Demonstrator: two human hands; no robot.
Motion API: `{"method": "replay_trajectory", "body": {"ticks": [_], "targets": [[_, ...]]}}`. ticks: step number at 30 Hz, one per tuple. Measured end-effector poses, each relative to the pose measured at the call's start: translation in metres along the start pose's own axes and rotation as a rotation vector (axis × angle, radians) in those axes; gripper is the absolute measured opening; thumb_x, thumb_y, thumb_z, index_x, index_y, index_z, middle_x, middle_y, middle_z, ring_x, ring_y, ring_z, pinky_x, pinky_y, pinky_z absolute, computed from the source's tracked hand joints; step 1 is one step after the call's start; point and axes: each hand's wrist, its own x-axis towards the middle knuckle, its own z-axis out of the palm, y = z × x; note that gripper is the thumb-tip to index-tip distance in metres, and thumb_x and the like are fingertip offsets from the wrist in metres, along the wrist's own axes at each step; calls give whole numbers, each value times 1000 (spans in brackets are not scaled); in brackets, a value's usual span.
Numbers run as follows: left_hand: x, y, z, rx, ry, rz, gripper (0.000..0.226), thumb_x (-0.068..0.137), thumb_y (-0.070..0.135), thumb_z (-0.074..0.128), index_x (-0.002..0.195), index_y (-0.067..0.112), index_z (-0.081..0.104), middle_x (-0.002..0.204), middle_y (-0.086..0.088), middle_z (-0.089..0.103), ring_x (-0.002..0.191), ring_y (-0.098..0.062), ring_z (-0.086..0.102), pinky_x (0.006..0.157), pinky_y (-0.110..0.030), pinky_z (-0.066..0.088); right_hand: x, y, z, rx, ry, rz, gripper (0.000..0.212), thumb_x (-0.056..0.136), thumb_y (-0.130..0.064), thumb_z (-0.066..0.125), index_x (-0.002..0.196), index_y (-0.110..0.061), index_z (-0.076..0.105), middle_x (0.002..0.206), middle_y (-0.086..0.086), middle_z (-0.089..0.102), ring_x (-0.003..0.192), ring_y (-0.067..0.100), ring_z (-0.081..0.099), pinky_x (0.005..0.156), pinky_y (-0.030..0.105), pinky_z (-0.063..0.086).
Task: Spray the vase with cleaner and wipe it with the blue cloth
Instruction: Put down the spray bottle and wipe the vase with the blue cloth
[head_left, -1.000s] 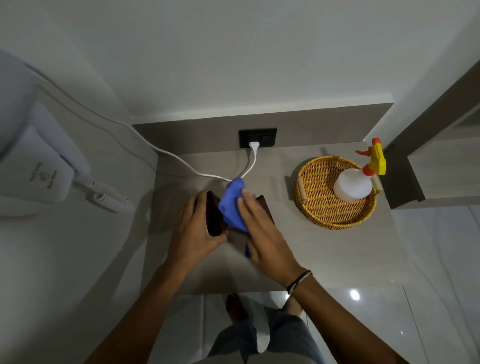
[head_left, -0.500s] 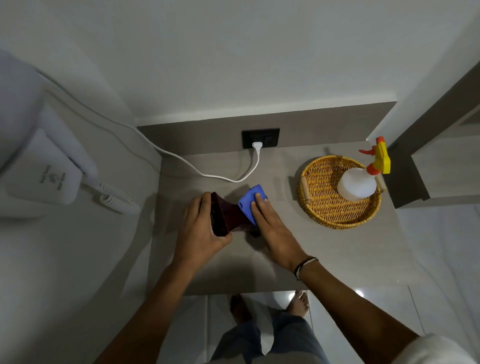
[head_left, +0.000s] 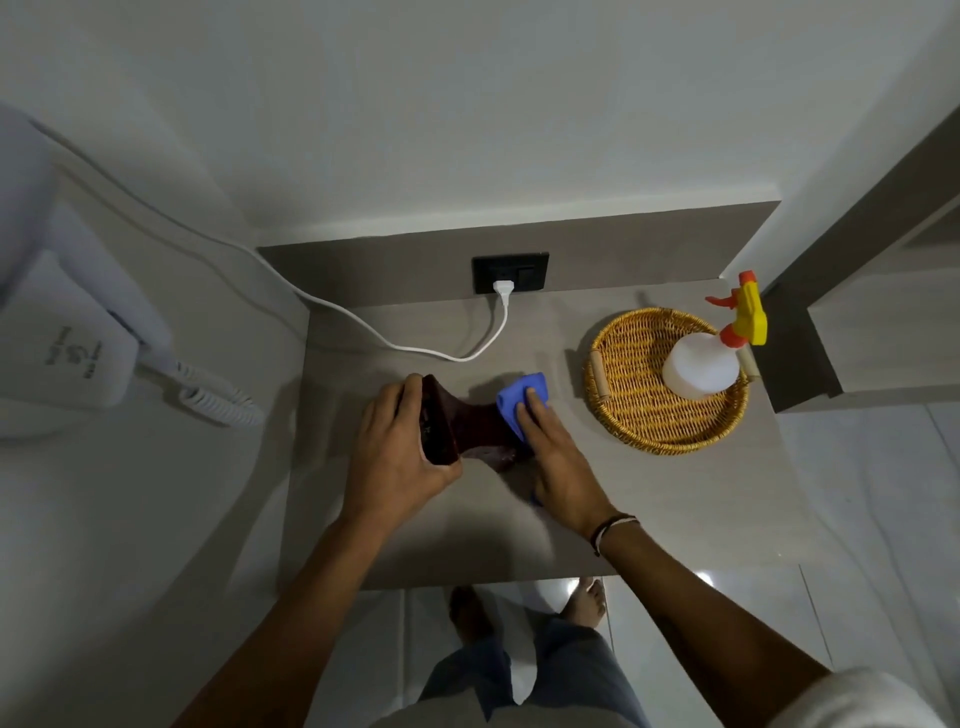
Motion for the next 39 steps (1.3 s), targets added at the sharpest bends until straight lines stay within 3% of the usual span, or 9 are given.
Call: {"method": "replay_trajectory", "body": {"ticks": [6,13,17,19,21,24,28,34,39], "targets": [[4,-1,-1,-47,-12,88,92,55,20,97,137,6,59,127,-17,67,115,-39,63,98,-55,54,-9,-78,23,401,109,-283,89,89,12,46,170,-5,13,181,7,1,169,26,11,137,34,16],[-5,-16,-3,6,-32,-18,109,59,28,97,153,5,48,139,-16,57,124,-38,56,94,-43,52,-4,7,13,-78,14,-41,96,95,13,61,170,-10,6,178,2,-12,168,35,0,133,46,30],[-5,-22,-2,-39,-28,-47,106,60,36,98,151,11,50,138,-8,56,126,-31,55,95,-39,54,0,21,3,492,188,275,74,100,16,47,166,-9,29,166,17,42,144,25,52,122,42,45],[-3,-24,-3,-145,-19,-126,95,58,44,97,140,21,56,130,-1,60,119,-23,60,95,-40,57,0,17,3,827,209,437,58,103,13,42,154,-12,50,120,17,71,91,16,71,81,32,63],[-1,-27,-5,-322,-44,-276,80,55,54,95,125,32,64,119,7,69,109,-13,68,94,-44,61,-1,11,3,1059,182,543,52,102,12,39,140,-13,63,91,17,69,62,19,64,54,26,56],[4,-35,-9,-480,-73,-416,68,57,75,91,109,35,71,107,11,79,99,-11,76,92,-51,62,4,1,6,1227,268,618,51,100,14,38,135,-8,68,92,19,69,65,26,62,60,36,54],[5,-37,-13,-537,-248,-497,124,57,100,69,162,47,31,161,3,52,142,-21,55,117,-51,45,17,-7,3,1367,327,682,47,97,18,38,115,-3,76,102,26,68,78,36,62,82,50,56],[-11,-43,-10,-320,-433,-253,146,48,71,98,158,68,2,179,6,-1,155,-8,17,123,-42,30,39,-5,-12,1274,299,818,43,96,17,41,85,-7,74,79,17,70,62,28,65,61,36,60],[-10,-38,-10,-88,-190,-50,104,58,35,96,148,16,46,144,-6,53,140,-31,49,109,-52,50,34,-4,-8,1074,316,664,40,101,11,43,103,-11,76,91,17,71,73,28,66,69,38,56]]}}
